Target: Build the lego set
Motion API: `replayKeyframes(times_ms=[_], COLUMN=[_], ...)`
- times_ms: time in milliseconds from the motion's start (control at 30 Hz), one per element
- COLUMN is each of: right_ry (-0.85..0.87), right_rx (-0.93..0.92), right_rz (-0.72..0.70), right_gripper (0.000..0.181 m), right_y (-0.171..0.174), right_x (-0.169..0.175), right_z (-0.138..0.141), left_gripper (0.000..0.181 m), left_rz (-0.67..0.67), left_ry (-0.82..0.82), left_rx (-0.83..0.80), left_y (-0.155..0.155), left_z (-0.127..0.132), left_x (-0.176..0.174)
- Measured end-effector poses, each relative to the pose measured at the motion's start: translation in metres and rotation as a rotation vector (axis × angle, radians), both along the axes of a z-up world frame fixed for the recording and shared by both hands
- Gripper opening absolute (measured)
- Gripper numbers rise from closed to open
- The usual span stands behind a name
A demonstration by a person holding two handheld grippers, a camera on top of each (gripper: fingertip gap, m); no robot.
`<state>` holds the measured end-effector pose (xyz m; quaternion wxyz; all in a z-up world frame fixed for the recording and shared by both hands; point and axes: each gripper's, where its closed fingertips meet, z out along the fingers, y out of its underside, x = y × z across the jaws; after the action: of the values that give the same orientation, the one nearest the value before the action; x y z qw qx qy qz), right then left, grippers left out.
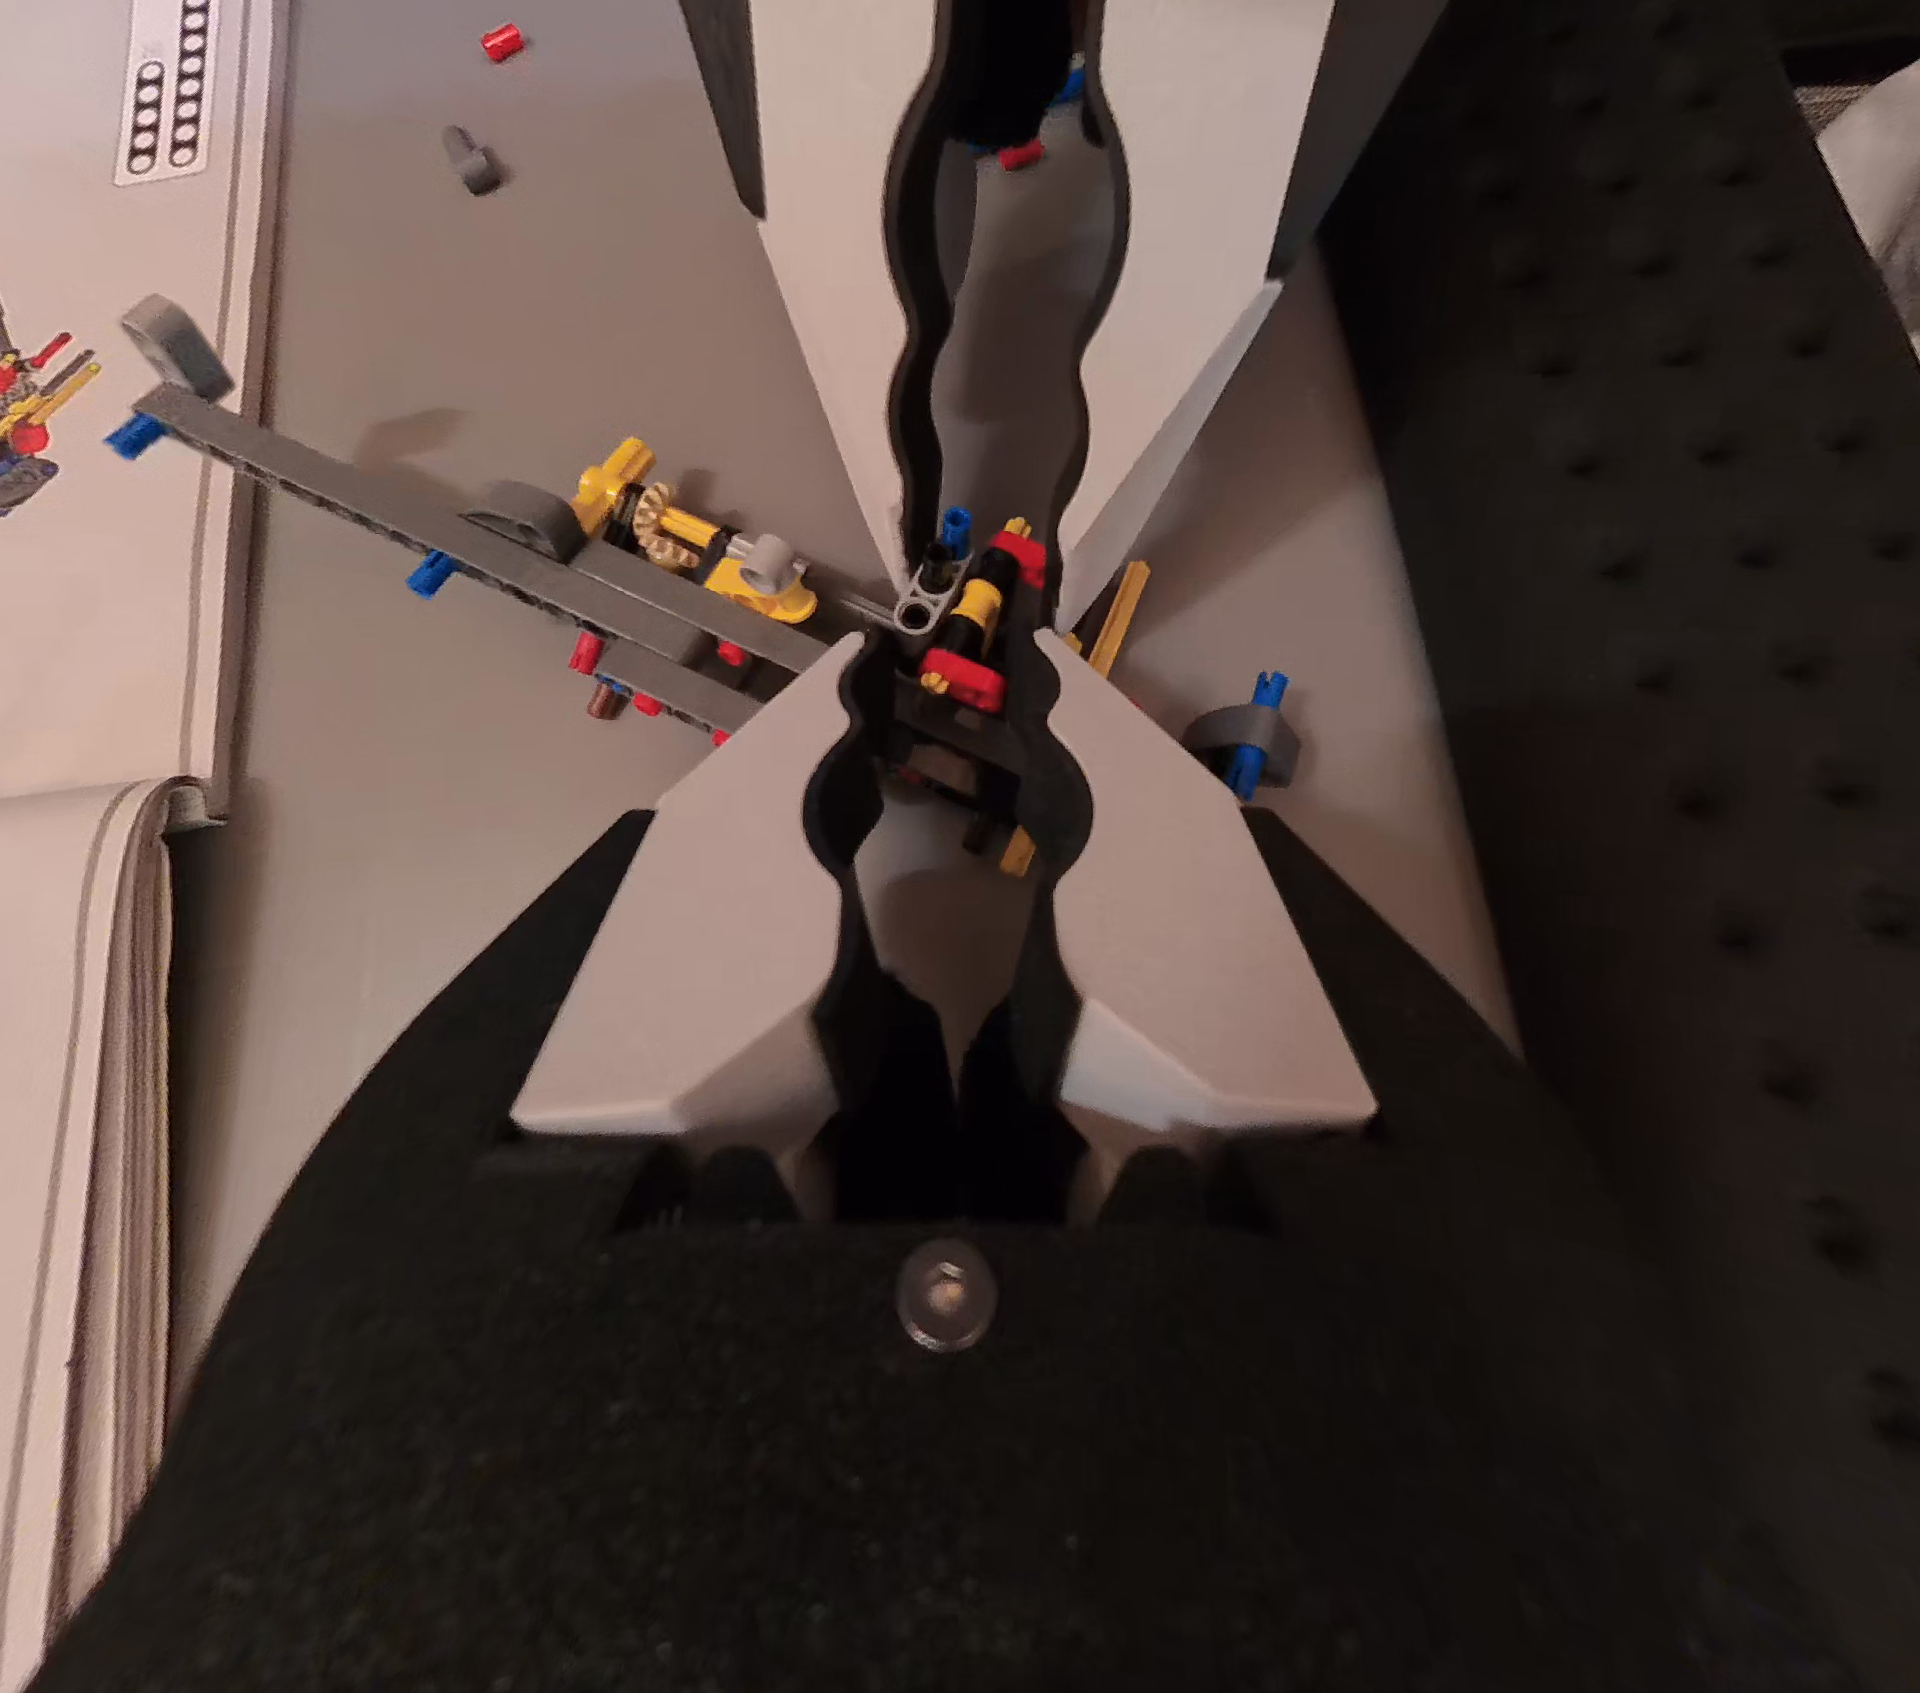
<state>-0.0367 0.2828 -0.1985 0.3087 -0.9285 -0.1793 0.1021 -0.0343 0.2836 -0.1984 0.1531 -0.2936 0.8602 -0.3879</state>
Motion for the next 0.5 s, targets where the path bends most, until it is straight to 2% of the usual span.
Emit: replayKeyframes(times_ms=[233,300,433,500], right_ry=[-0.009,0.010,-0.061,-0.069], right_rx=[-0.049,-0.070,-0.068,-0.048], right_rz=[-0.014,-0.078,-0.179,-0.242], right_gripper=[0.018,0.019,0.019,0.016], right_y=[-0.006,-0.005,-0.005,0.000], right_x=[-0.002,0.001,0.004,0.007], right_z=[-0.001,0.000,0.002,0.001], left_gripper=[0.017,0.017,0.017,0.029], left_rz=[-0.030,-0.016,0.009,0.051], left_ry=[0.020,0.009,-0.006,-0.019], left_rx=[-0.010,-0.009,0.013,0.051], left_y=[-0.005,-0.004,-0.002,0.009], left_z=[-0.001,0.000,0.002,0.004], left_x=[-0.003,0.000,0.004,0.006])
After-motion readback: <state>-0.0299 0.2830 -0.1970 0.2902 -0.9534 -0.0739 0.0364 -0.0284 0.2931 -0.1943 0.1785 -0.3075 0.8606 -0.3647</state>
